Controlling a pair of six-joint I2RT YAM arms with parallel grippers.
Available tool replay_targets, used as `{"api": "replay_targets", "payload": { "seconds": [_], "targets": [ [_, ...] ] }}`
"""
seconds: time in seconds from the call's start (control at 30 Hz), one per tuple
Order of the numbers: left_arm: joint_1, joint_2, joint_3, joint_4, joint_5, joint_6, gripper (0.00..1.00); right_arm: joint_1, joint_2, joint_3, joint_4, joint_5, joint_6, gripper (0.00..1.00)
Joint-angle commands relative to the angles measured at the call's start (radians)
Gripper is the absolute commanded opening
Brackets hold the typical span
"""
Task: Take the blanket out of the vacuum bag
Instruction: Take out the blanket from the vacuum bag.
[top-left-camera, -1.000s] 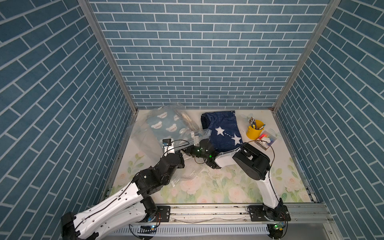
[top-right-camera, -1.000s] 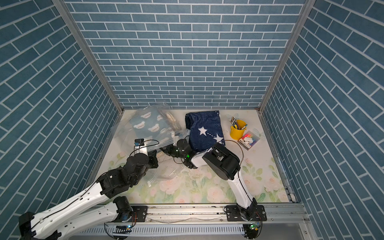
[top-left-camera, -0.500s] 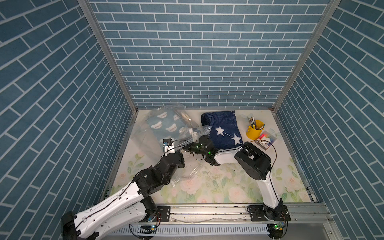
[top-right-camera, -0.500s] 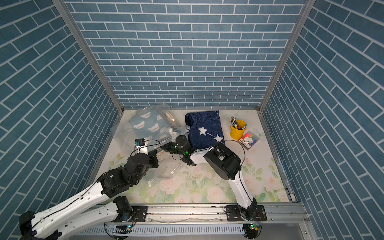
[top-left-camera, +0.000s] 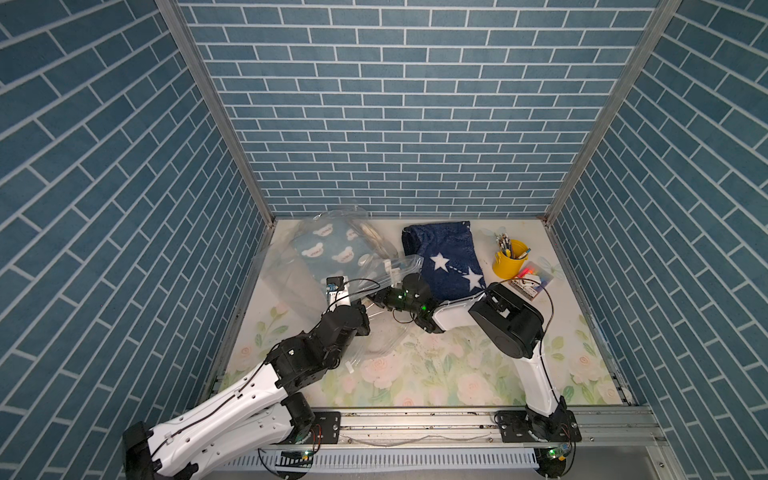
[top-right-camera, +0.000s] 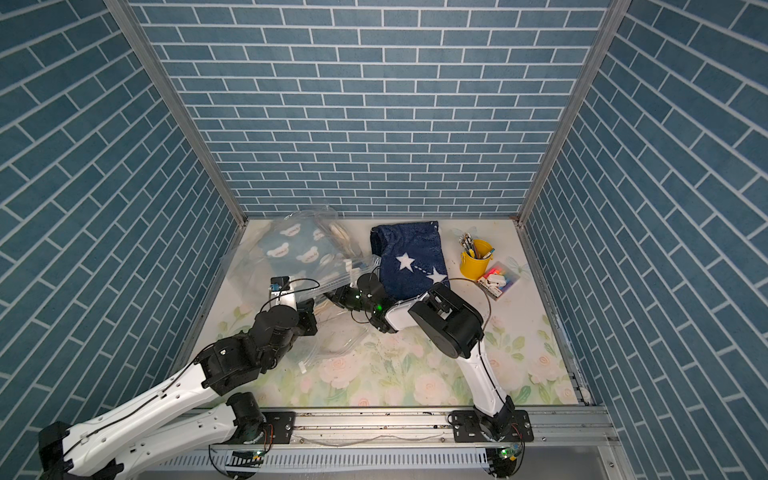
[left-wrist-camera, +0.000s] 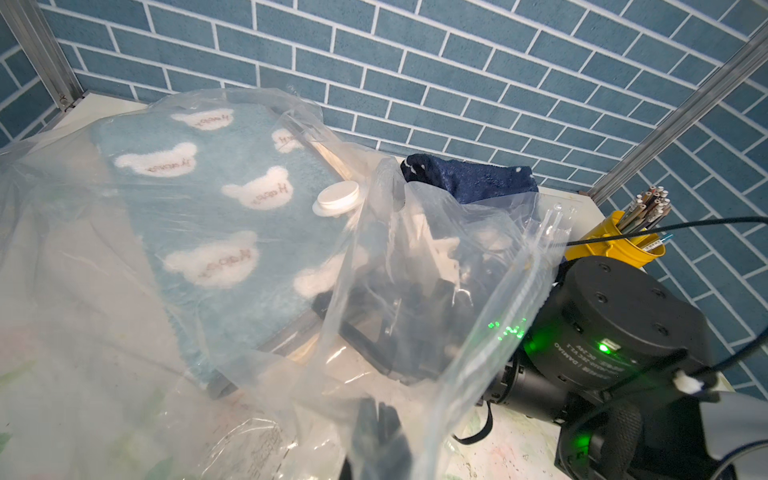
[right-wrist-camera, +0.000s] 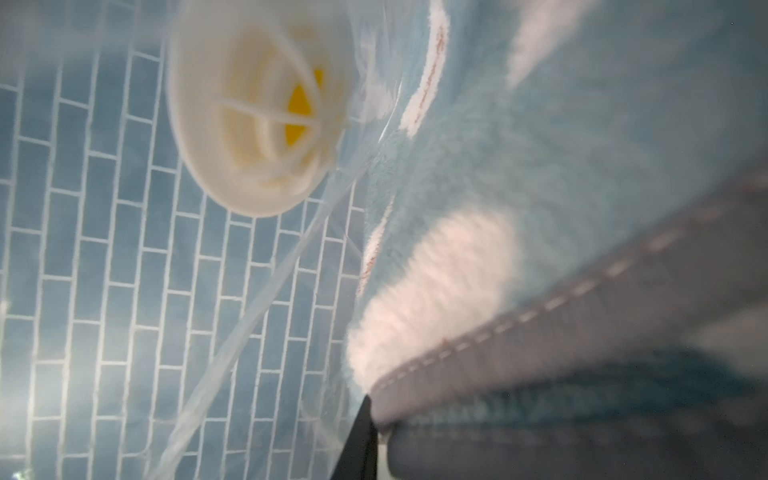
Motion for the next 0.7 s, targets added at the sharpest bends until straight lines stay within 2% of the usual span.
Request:
{"api": "replay_targets", "payload": {
  "seconds": [0.0,0.2,0.67],
  "targets": [
    [0.002,0.0,0.025,0.01,-0.021,0.014,0.02,-0.022,-0.012,-0.011,0.029,0.024,-0.023,0.27],
    [0.002,0.0,0.025,0.01,-0.023,0.014,0.02,-0.025,0.0,-0.009,0.018,0.019,-0.018,0.42],
    [0.002,0.013,0.046,0.002,-0.026,0.02,0.01,-0.024,0.089,0.154,-0.073,-0.004,-0.023,0.52]
  ]
}}
